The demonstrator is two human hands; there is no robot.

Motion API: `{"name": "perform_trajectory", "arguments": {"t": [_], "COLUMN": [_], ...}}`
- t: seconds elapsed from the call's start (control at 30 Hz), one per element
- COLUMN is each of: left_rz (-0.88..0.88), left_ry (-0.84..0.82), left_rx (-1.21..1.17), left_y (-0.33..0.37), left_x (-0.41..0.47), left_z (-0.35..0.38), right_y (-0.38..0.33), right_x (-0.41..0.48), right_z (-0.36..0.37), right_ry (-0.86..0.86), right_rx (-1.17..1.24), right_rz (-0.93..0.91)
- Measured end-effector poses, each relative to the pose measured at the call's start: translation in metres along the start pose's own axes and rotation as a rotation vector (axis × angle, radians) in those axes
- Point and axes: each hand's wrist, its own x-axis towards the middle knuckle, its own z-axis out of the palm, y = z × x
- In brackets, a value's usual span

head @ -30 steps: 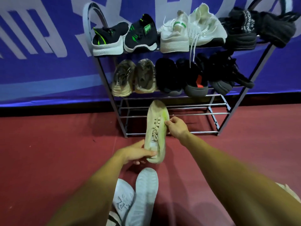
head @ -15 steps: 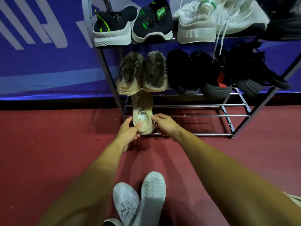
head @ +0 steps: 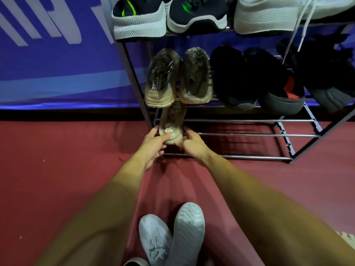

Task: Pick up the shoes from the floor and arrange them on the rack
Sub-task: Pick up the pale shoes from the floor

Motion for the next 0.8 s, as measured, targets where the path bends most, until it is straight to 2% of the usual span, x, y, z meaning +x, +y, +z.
{"name": "perform_trajectory", "arguments": {"t": [0.2, 0.33, 0.47, 0.6, 0.8], "left_rz": [0.016, 0.030, 0.051, 0.065, 0.117], "left_ry": [0.058, 0.050, 0.154, 0.180, 0.088], "left_rx": [0.072, 0.093, 0.087, 0.127, 0.288], "left_y": [-0.003, -0.007, -0.011, -0.010, -0.012], "left_x": [0.005, 0.002, -0.007, -0.024, -0.063], "left_z": [-0.003, 0.002, 0.007, 0.014, 0.051], "right_y": [0.016, 0.012, 0.008, 0.009, 0.021], "right_x": [0.027, 0.025, 0.017, -0.001, -0.053], "right_z": [0.013, 0.014, 0.008, -0.009, -0.071], "right_ry": [0.130, 0.144, 0.156, 0.124, 0.154], "right_rx": [-0.067, -0.118, -0.158, -0.203, -0.305], "right_rz": [-0.022, -0.005, 0.030, 0.044, 0.092]}}
